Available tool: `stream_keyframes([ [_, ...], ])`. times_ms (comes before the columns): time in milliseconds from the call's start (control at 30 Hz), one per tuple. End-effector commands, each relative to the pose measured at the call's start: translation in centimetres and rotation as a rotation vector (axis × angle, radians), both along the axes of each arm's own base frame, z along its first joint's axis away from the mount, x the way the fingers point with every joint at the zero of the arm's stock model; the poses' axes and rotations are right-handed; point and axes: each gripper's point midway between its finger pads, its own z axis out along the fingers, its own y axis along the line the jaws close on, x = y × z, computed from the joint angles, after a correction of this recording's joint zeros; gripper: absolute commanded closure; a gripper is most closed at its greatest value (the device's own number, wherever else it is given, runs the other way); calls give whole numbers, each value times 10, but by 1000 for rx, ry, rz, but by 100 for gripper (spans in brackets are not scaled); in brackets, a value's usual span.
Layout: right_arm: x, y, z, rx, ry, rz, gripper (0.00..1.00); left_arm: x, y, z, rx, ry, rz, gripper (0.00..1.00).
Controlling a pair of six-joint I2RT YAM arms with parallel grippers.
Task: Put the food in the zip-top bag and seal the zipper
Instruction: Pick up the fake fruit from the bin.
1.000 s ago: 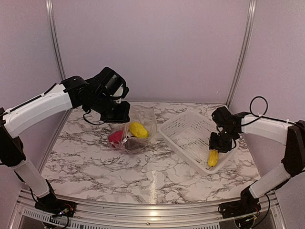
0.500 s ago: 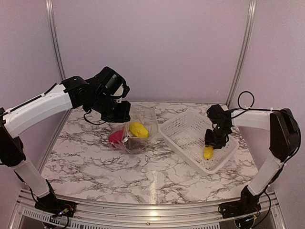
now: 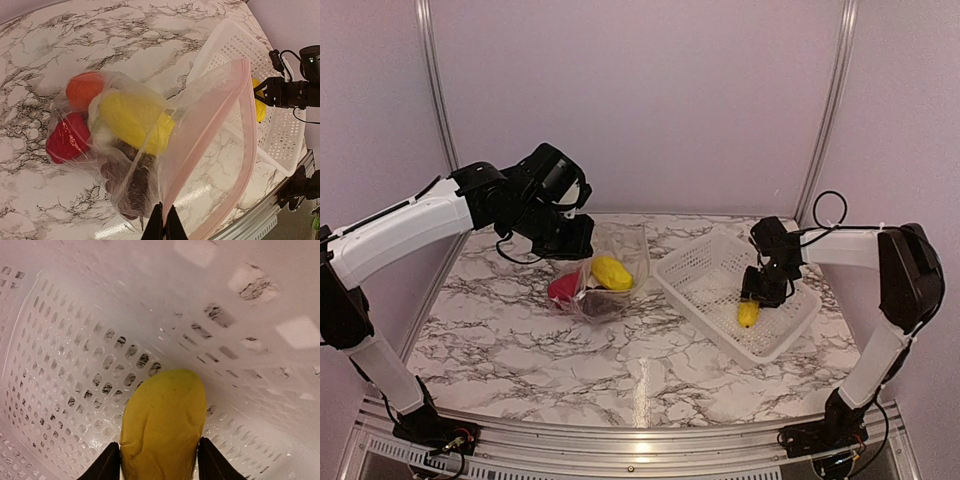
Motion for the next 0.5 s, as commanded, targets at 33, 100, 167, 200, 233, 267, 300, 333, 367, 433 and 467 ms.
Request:
stream_keyframes([
  [33, -15, 1, -27, 6, 100, 34, 47, 3, -3, 0, -18, 6, 13, 100],
  [100, -9, 4, -29, 7, 100, 46, 43, 3, -4, 2, -29, 10, 10, 100],
  [167, -5, 8, -29, 20, 98, 61, 43, 2, -6, 4, -35, 13, 3, 100],
  [200, -4, 9, -28, 25, 94, 65, 43, 2, -7, 4, -35, 14, 1, 100],
  [233, -2, 10, -24, 32, 82, 66, 44, 2, -7, 4, -33, 14, -2, 100],
  [267, 0, 11, -19, 37, 67, 67, 45, 2, -7, 4, -30, 15, -2, 100],
  [300, 2, 12, -13, 40, 48, 71, 47, 2, -7, 4, -28, 16, -2, 100],
  [333, 4, 13, -5, 44, 27, 76, 48, 3, -7, 4, -27, 16, -1, 100],
  [367, 6, 13, 5, 49, 0, 81, 50, 3, -8, 3, -27, 18, 0, 100],
  [433, 9, 16, 22, 64, -46, 96, 53, 4, -8, 3, -27, 19, 2, 100],
  [467, 10, 18, 30, 70, -66, 107, 54, 4, -9, 3, -28, 16, 1, 100],
])
